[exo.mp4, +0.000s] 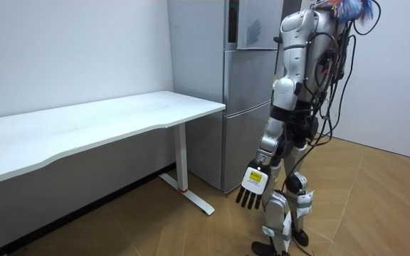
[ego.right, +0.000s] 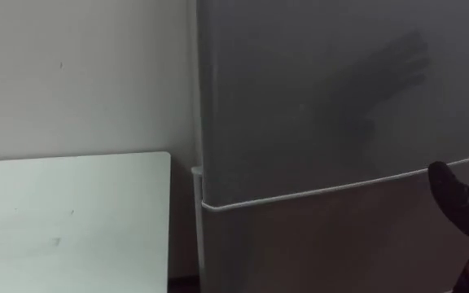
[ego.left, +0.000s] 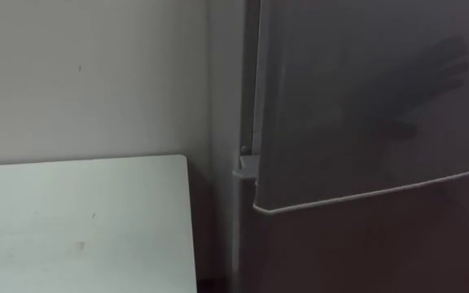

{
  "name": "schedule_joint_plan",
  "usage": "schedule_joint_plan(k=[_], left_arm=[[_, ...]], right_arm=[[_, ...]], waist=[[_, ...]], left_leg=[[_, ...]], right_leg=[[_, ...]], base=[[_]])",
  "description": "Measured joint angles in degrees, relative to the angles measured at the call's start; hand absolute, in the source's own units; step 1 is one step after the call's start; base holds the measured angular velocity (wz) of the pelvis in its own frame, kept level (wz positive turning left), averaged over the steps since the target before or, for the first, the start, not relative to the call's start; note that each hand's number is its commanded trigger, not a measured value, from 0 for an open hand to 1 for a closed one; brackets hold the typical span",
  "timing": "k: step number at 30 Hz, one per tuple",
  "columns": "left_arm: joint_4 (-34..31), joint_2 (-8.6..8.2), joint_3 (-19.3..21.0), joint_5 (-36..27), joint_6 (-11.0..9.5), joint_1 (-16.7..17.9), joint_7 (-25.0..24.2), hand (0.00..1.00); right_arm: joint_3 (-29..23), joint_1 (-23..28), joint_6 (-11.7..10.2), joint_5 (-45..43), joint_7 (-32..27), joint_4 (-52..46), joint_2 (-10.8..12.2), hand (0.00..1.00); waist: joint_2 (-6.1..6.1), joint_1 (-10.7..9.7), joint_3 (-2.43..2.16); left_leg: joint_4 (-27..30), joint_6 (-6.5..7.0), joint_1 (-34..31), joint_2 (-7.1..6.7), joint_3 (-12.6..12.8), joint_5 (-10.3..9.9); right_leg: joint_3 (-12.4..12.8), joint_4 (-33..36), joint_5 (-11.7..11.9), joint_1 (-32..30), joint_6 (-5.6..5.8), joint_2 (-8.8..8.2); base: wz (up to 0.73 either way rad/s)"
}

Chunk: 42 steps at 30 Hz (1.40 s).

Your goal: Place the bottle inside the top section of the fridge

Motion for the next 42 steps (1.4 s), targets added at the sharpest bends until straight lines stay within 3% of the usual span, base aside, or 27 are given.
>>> schedule_joint_plan(k=[2,8,13,24,28,32,38,42], left_arm=[[0.87,-0.03,-0.09,-0.03,-0.65,-0.43,-0.07,0.0],[2.12,-0.01,-1.18,-0.15,-1.39,-1.02,-0.34,0.0],[2.09,0.26,-1.15,-0.12,-2.14,-0.99,-1.18,0.0],[2.03,0.62,-0.99,0.16,-2.67,-1.67,-1.17,0.0],[2.0,0.99,-1.02,1.11,-2.01,-1.94,-1.29,0.0],[1.89,1.44,-0.97,1.96,-0.28,-2.71,-1.54,0.0],[1.77,1.64,-1.1,2.77,0.55,-3.75,-1.28,0.0],[1.75,1.69,-1.1,2.9,1.5,-3.72,-0.93,0.0]], right_arm=[[1.81,-0.02,-0.38,-2.44,1.03,-0.95,0.0,0.0],[6.73,-2.26,-0.66,-3.05,3.05,-2.28,0.0,0.0],[7.36,-4.45,-0.72,-4.12,4.85,-2.61,-0.01,0.0],[10.27,-5.43,-1.22,-9.72,7.89,-1.62,-0.01,0.0],[10.38,-5.89,-1.36,-12.07,8.59,0.74,-0.01,0.0],[10.61,-8.35,-2.98,-13.26,8.24,6.76,-0.1,0.0],[11.18,-13.01,-1.41,-15.41,7.43,14.19,-0.58,0.0],[11.41,-13.52,-0.43,-16.43,5.61,16.53,-0.99,0.0]], waist=[[0.31,0.32,-0.14],[0.04,1.59,0.11],[-0.51,2.79,0.11],[-0.61,3.29,0.15],[-0.43,3.31,0.3],[-0.46,3.05,0.35],[-0.99,4.84,0.46],[-1.24,6.07,0.34]], left_leg=[[0.02,0.0,0.04,0.02,-0.06,0.0],[0.08,0.01,-0.14,0.03,-0.36,0.0],[0.13,0.01,-0.55,0.04,-0.94,0.0],[0.43,0.01,-0.99,-0.03,-1.5,0.03],[0.19,0.01,-0.95,-0.01,-1.48,0.02],[0.76,0.05,-0.81,-0.02,-2.19,0.01],[1.13,0.23,-0.32,-0.05,-2.94,0.1],[1.4,0.25,-0.35,-0.14,-2.97,0.13]], right_leg=[[0.05,-0.03,0.02,0.15,-0.03,0.06],[-0.15,0.0,0.1,0.48,-0.06,0.05],[-0.72,-0.04,0.1,0.41,-0.06,0.0],[-1.21,-0.18,0.13,0.29,-0.03,-0.01],[-1.13,-0.17,0.15,0.36,-0.05,0.0],[-1.94,-0.17,0.26,1.14,-0.07,-0.11],[-2.55,-0.17,0.32,1.79,-0.13,-0.23],[-2.69,-0.52,0.31,1.98,-0.12,-0.24]], base=[[0.0],[0.02],[0.05],[0.03],[0.0],[0.07],[0.06],[0.02]])
